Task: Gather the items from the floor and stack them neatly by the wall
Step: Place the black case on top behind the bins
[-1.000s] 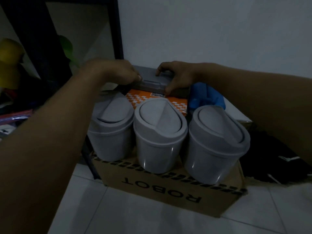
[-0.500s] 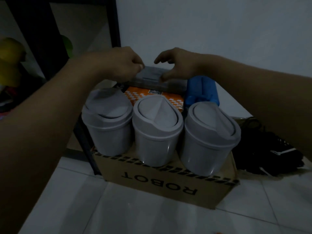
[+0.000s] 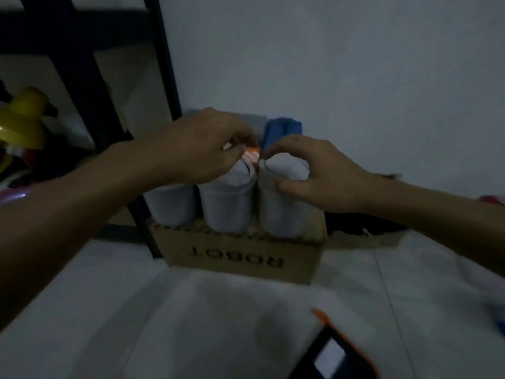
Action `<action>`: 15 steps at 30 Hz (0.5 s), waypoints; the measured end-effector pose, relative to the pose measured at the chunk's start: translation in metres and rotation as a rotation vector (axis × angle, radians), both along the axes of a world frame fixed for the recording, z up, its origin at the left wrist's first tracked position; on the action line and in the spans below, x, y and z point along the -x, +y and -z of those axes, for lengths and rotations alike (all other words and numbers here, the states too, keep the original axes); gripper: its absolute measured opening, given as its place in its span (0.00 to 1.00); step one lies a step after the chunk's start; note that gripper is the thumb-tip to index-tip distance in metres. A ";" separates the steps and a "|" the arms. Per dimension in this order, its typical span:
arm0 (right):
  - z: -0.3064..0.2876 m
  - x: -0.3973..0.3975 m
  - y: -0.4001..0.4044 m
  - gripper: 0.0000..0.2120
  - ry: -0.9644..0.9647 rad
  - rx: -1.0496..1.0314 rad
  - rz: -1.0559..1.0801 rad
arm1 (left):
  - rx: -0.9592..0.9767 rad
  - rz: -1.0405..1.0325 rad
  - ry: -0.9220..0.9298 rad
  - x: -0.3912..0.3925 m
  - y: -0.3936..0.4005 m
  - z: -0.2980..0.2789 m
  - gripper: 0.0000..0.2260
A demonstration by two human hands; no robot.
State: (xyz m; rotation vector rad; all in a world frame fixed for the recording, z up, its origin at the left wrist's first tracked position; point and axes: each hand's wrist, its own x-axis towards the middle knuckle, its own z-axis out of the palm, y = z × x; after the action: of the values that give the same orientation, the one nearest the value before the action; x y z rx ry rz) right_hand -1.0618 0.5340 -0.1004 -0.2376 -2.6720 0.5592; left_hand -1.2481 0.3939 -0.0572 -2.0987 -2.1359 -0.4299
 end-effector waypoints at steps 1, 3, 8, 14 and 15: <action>0.012 -0.020 -0.009 0.18 0.005 -0.010 -0.008 | 0.004 0.048 -0.005 -0.013 -0.008 0.010 0.12; 0.042 -0.060 -0.023 0.18 -0.018 -0.025 -0.054 | 0.022 0.144 -0.020 -0.039 -0.021 0.032 0.10; 0.110 -0.146 -0.043 0.20 -0.284 -0.122 -0.243 | 0.239 0.281 -0.062 -0.110 -0.037 0.103 0.07; 0.178 -0.177 -0.037 0.43 -0.687 -0.236 -0.332 | 0.637 0.326 -0.052 -0.159 -0.062 0.206 0.21; 0.189 -0.179 -0.037 0.48 -0.733 -0.229 -0.333 | 0.675 0.330 -0.052 -0.163 -0.065 0.218 0.24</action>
State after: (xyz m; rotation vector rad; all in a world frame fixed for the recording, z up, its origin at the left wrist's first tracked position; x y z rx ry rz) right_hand -0.8831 0.4970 -0.2891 0.0989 -3.4931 0.2802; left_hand -1.0848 0.3286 -0.2756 -2.8303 -2.1677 0.2689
